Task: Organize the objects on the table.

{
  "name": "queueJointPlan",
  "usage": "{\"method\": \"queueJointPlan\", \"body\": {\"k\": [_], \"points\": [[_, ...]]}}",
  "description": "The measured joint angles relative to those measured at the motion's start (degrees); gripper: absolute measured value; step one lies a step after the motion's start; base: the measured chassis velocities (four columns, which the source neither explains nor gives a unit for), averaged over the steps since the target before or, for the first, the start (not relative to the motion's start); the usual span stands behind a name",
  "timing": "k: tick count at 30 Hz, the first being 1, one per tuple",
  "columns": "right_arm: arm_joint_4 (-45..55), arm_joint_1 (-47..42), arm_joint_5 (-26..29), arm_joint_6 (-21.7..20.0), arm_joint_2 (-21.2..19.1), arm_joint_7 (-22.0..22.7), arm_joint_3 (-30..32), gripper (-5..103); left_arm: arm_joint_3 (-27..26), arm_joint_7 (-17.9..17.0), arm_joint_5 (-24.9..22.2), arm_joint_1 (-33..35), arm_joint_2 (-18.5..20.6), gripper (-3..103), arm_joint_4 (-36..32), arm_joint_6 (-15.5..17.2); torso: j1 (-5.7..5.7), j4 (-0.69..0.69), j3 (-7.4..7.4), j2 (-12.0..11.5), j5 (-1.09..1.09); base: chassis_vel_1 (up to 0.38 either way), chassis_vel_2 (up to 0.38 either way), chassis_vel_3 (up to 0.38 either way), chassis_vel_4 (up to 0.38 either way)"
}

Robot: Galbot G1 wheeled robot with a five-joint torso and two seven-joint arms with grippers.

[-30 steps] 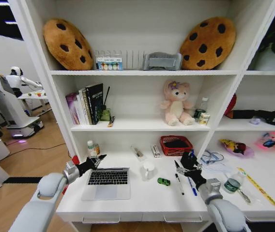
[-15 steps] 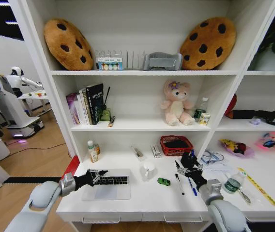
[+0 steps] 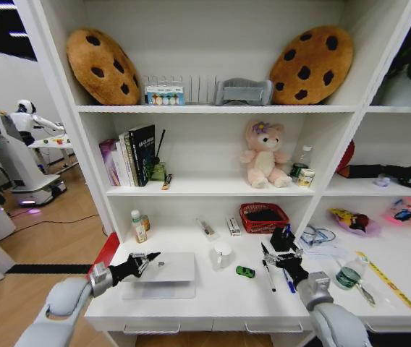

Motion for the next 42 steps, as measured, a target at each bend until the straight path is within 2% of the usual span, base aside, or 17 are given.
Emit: {"method": "queueJointPlan", "body": {"k": [2, 4, 5, 7, 8, 10, 11, 13, 14, 16, 17, 18, 20, 26, 32, 38, 42], "points": [[0.14, -0.13, -0.03, 0.0, 0.03, 0.0, 0.0, 100, 0.23, -0.15, 0.3, 0.05, -0.11, 0, 0.11, -0.02, 0.0, 0.01, 0.0, 0.0, 0.0, 0.0, 0.0, 0.0, 0.0], [0.38, -0.23, -0.03, 0.02, 0.12, 0.03, 0.18, 100, 0.45, -3.78, -1.64, 0.69, -0.68, 0, -0.15, 1.23, 0.0, 0.04, 0.0, 0.0, 0.0, 0.0, 0.0, 0.0, 0.0], [0.38, -0.23, -0.03, 0.02, 0.12, 0.03, 0.18, 100, 0.45, -3.78, -1.64, 0.69, -0.68, 0, -0.15, 1.23, 0.0, 0.04, 0.0, 0.0, 0.0, 0.0, 0.0, 0.0, 0.0], [0.76, -0.12, 0.16, -0.02, 0.19, 0.74, 0.21, 100, 0.4, -12.52, -4.66, 0.67, -2.59, 0, -0.54, 3.31, -0.01, 0.03, 0.0, 0.0, 0.01, 0.0, 0.0, 0.0, 0.0], [0.76, -0.12, 0.16, -0.02, 0.19, 0.74, 0.21, 100, 0.4, -12.52, -4.66, 0.67, -2.59, 0, -0.54, 3.31, -0.01, 0.03, 0.0, 0.0, 0.01, 0.0, 0.0, 0.0, 0.0], [1.33, 0.23, 0.69, -0.41, 0.07, 1.51, -0.12, 100, 0.25, -21.19, -7.4, 0.17, -4.91, 0, -0.62, 4.5, -0.01, 0.02, 0.0, 0.0, 0.0, 0.0, 0.0, 0.0, 0.0], [1.33, 0.23, 0.69, -0.41, 0.07, 1.51, -0.12, 100, 0.25, -21.19, -7.4, 0.17, -4.91, 0, -0.62, 4.5, -0.01, 0.02, 0.0, 0.0, 0.0, 0.0, 0.0, 0.0, 0.0], [1.93, 0.61, 1.47, -1.07, -0.08, 2.26, -0.29, 100, -0.94, -30.4, -9.43, 0.31, -7.09, 0, -1.22, 5.24, 0.0, 0.01, 0.0, 0.0, -0.01, 0.0, 0.0, 0.0, 0.0], [1.93, 0.61, 1.47, -1.07, -0.08, 2.26, -0.29, 100, -0.94, -30.4, -9.43, 0.31, -7.09, 0, -1.22, 5.24, 0.0, 0.01, 0.0, 0.0, -0.01, 0.0, 0.0, 0.0, 0.0], [2.54, 0.53, 1.67, -1.21, -0.09, 2.82, -0.24, 100, -3.37, -40.06, -11.06, 1.54, -8.1, 0, -2.44, 6.69, 0.0, 0.04, 0.0, 0.0, 0.01, 0.0, 0.0, 0.0, 0.0], [2.99, 0.37, 1.63, -1.16, 0.0, 3.09, -0.2, 100, -4.33, -43.28, -12.12, 1.9, -8.25, 0, -2.64, 7.24, 0.0, 0.04, 0.0, 0.0, 0.0, 0.0, 0.0, 0.0, 0.0], [2.99, 0.37, 1.63, -1.16, 0.0, 3.09, -0.2, 100, -4.33, -43.28, -12.12, 1.9, -8.25, 0, -2.64, 7.24, 0.0, 0.04, 0.0, 0.0, 0.0, 0.0, 0.0, 0.0, 0.0], [4.37, -0.04, 1.34, -0.98, 0.23, 3.78, -0.17, 100, -6.39, -48.07, -14.37, 1.99, -8.11, 0, -2.69, 8.25, -0.01, 0.03, 0.0, 0.0, 0.0, 0.0, 0.0, 0.0, 0.0], [6.22, -0.43, 1.19, -1.05, 0.41, 4.7, -0.59, 100, -6.9, -49.28, -17.41, 2.23, -6.96, 0, -4.02, 8.32, 0.0, 0.03, 0.0, 0.0, 0.0, 0.0, 0.0, 0.0, 0.0], [7.04, -1.43, 0.92, -1.2, 0.75, 5.14, -0.52, 100, -5.79, -45.75, -18.98, 4.45, -6.62, -1, -6.33, 8.15, 0.0, 0.02, 0.0, 0.0, 0.0, 0.0, 0.0, 0.0, 0.0], [7.35, -2.32, 0.93, -1.17, 0.95, 5.16, 0.47, 100, -5.67, -43.56, -19.29, 6.46, -6.17, 26, -7.44, 7.64, 0.0, 0.03, 0.0, 0.0, 0.0, 0.0, 0.0, 0.0, 0.0], [7.48, -2.49, 0.92, -1.16, 1.1, 5.16, 0.47, 100, -5.72, -43.57, -19.27, 6.6, -6.15, 31, -7.68, 7.6, 0.0, 0.02, 0.0, 0.0, 0.0, 0.0, 0.0, 0.0, 0.0]]}}
